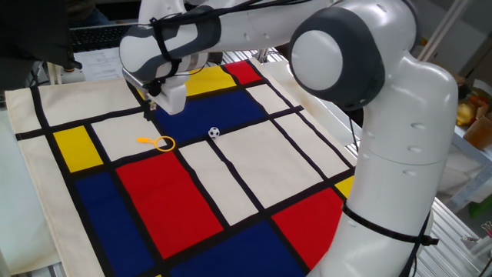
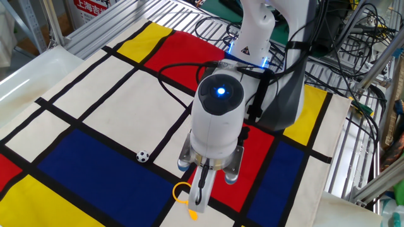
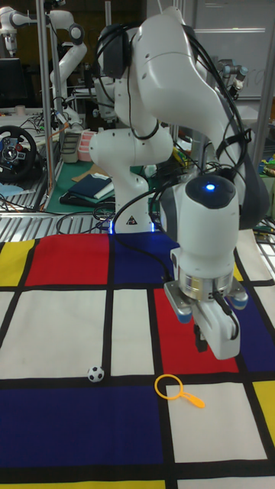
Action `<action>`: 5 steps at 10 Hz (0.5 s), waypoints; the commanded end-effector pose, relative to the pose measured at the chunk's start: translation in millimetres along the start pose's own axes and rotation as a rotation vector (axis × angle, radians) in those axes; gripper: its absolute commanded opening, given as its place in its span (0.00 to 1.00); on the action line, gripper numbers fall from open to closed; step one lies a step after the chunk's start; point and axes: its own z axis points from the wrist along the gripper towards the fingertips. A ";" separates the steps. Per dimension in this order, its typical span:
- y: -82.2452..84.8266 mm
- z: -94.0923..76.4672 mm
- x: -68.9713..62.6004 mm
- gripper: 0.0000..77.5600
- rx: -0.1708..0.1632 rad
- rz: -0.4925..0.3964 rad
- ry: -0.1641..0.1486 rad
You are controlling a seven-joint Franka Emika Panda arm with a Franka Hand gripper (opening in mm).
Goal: Attach the bubble ring to the ball
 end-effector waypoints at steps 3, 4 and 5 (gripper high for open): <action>13.3 28.9 -2.9 0.00 -0.032 0.081 -0.012; 13.3 29.9 -3.7 0.00 -0.033 0.081 -0.012; 13.0 34.3 -6.3 0.00 -0.036 0.080 -0.012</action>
